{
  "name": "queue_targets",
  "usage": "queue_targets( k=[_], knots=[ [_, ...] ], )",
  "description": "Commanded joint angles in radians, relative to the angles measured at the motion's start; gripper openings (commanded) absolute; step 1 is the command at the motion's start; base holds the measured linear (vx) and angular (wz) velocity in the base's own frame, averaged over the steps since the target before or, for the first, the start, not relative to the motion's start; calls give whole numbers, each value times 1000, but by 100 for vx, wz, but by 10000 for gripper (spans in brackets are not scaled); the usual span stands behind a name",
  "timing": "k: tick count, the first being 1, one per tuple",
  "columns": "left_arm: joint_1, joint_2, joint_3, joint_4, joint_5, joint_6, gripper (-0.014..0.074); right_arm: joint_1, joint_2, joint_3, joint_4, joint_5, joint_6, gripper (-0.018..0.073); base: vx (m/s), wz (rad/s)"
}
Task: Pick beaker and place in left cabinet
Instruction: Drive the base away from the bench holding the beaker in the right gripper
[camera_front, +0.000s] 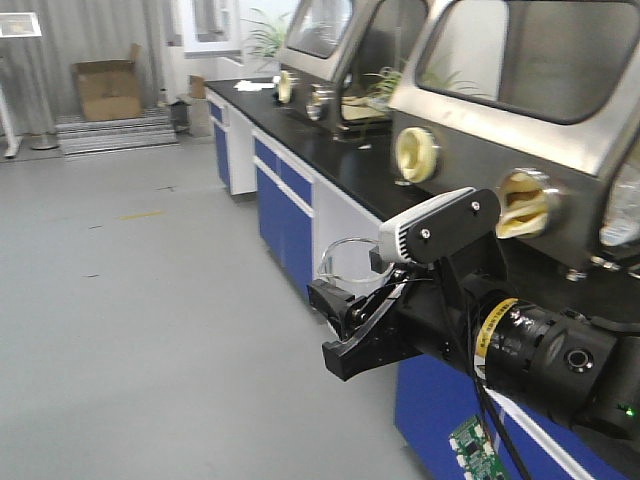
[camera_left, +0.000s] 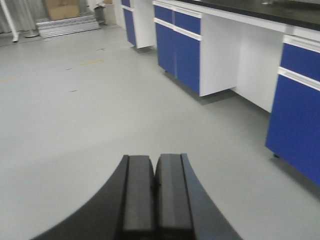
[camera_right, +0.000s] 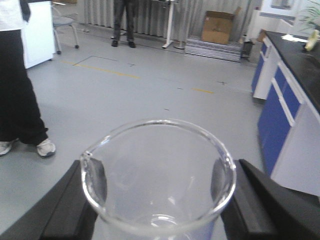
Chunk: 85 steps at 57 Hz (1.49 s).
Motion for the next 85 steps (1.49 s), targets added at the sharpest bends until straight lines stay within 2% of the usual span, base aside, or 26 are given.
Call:
queue_targets(
  k=[1,41,85],
  knots=[
    [-7,-18,-9,-2,-83,-3,4,-3,-34,-33,3,-68,-4,-6,8,36],
    [-7,-18,-9,-2,-83,-3,4,-3,-34,-33,3,-68,-4,-6,21,35],
    [-7,-18,-9,-2,-83,-3,4,-3,-34,-33,3,-68,-4,-6,52,11]
  ],
)
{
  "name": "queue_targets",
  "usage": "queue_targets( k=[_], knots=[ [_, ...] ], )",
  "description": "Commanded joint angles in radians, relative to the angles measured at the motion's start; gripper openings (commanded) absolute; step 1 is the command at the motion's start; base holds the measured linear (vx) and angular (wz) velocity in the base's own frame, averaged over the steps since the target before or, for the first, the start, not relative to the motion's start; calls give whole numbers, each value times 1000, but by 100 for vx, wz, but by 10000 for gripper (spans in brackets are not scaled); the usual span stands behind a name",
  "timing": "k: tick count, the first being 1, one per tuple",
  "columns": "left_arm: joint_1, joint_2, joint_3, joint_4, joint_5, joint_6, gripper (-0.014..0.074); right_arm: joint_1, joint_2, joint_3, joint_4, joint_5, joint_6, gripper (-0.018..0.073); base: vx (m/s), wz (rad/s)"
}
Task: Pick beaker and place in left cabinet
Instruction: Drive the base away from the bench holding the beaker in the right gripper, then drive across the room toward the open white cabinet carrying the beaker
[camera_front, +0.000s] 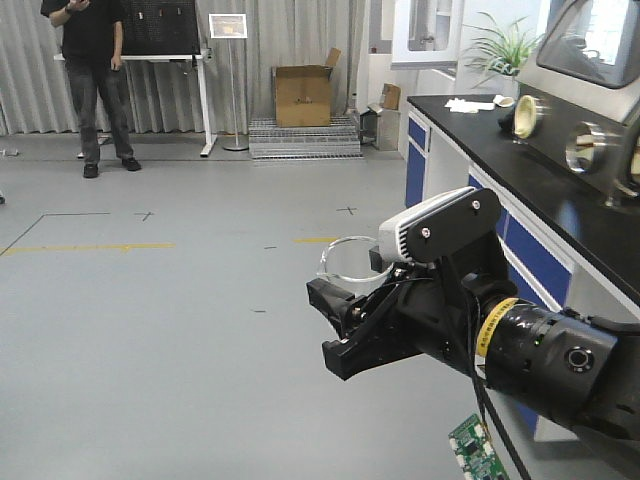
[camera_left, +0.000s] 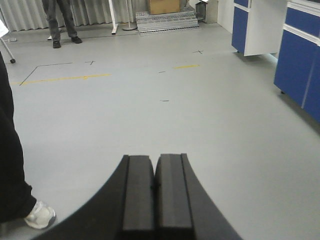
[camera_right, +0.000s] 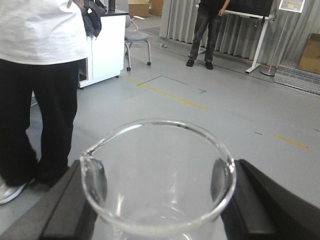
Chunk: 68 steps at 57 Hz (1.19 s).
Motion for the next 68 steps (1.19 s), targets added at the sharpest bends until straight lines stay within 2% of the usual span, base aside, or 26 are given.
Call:
queue_targets(
  k=[1,68],
  knots=[
    [-7,-18,-9,-2,-83,-3,4,-3,-34,-33,3,-68,-4,-6,62,10],
    [-7,-18,-9,-2,-83,-3,4,-3,-34,-33,3,-68,-4,-6,70,7]
  ],
)
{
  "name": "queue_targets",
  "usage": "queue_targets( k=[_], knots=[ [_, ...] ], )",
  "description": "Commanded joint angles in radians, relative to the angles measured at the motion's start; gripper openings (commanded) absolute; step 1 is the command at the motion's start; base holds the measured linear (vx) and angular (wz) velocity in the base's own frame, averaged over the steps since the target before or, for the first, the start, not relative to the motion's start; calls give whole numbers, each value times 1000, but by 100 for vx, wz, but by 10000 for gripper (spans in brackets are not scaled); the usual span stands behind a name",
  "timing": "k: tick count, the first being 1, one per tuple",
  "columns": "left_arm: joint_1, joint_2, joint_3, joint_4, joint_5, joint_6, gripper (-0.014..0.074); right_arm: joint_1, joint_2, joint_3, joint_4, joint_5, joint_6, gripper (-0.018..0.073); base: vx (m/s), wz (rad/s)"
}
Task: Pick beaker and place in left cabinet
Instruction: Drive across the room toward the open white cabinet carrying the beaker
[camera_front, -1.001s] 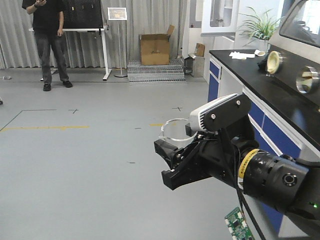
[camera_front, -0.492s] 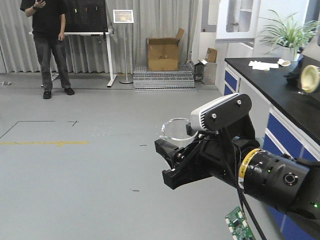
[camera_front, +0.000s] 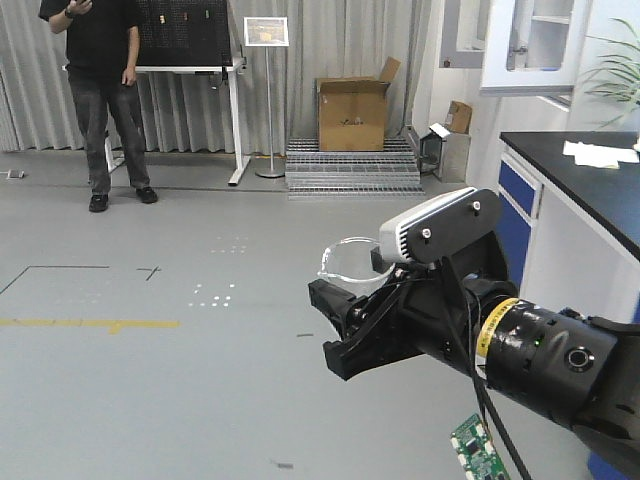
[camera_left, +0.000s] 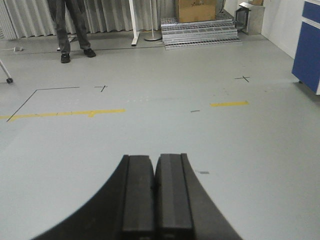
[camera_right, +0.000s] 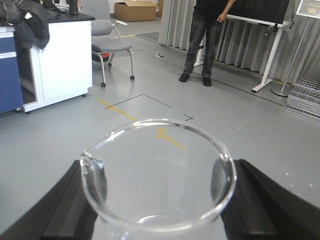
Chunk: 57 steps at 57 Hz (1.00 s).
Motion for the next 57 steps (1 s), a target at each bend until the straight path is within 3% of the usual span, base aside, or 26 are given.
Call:
queue_targets(
  k=[1,57],
  knots=[
    [-7,-18,-9,-2,-84,-3,4,-3,-34,-33,3,-70,-4,-6,79,5],
    [-7,-18,-9,-2,-84,-3,4,-3,-34,-33,3,-68,-4,-6,80,1]
  ],
)
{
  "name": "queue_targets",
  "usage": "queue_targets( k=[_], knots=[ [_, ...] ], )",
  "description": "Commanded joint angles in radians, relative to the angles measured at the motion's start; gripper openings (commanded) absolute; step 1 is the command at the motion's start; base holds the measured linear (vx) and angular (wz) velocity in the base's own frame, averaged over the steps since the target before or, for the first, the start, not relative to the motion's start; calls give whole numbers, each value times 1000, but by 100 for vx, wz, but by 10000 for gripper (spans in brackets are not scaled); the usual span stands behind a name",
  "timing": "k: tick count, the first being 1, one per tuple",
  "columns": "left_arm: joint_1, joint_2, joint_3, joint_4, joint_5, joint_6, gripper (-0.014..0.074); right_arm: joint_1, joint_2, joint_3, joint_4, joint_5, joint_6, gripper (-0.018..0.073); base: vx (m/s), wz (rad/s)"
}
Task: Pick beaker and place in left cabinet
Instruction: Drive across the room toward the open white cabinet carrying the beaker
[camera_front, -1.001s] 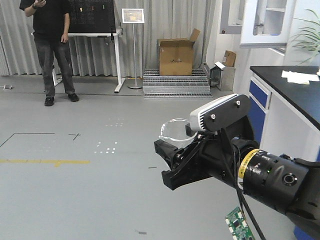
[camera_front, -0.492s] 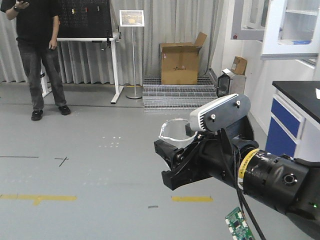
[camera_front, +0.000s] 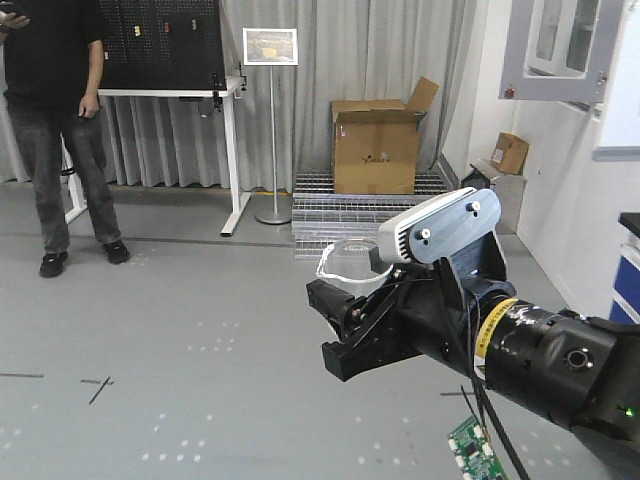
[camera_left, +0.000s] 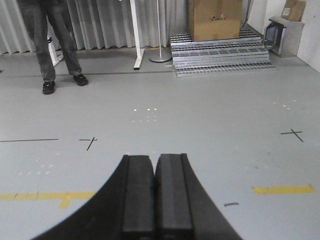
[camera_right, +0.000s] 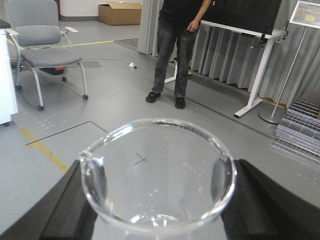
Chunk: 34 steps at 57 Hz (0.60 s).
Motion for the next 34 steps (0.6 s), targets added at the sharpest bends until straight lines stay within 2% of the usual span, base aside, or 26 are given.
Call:
queue_targets(
  k=[1,34],
  knots=[
    [-7,-18,-9,-2,-82,-3,4,-3,-34,-33,3,-70,-4,-6,78,1],
    [-7,-17,-9,-2,-83,-3,4,-4,-34,-33,3,-71,-4,-6,75,-5]
  ],
)
